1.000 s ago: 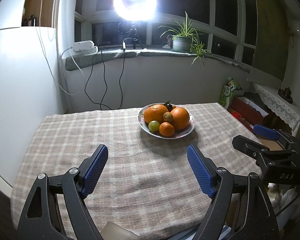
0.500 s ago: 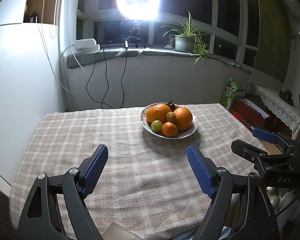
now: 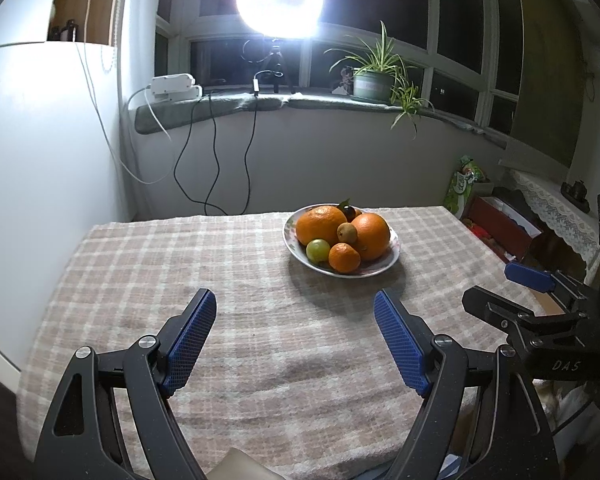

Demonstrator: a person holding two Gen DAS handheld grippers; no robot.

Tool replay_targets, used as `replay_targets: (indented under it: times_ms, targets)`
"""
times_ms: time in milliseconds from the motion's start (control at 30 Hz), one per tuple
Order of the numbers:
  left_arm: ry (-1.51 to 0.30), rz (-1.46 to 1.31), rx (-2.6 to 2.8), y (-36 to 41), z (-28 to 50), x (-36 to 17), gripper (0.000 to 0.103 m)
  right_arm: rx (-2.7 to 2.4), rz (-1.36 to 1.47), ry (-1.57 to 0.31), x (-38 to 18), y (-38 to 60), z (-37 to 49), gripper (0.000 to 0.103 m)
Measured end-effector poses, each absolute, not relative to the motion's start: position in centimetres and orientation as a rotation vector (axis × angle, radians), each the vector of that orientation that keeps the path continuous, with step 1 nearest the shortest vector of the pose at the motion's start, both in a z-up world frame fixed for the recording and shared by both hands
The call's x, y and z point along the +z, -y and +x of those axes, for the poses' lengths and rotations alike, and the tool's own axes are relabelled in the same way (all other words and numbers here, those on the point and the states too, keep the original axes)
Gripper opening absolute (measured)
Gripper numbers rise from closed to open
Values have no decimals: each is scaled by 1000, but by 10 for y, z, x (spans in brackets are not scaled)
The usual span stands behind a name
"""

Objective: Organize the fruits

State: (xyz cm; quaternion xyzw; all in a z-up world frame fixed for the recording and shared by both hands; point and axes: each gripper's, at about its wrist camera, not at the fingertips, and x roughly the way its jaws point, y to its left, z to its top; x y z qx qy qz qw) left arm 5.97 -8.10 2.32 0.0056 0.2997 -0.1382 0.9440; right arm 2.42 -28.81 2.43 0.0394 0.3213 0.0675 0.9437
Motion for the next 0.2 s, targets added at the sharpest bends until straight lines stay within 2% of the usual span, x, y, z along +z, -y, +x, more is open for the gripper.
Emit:
replay_targets:
  times_ms: [200]
  targets:
    - [-621, 11, -285, 82, 65, 20, 82, 136, 88, -661, 20, 289, 27, 103]
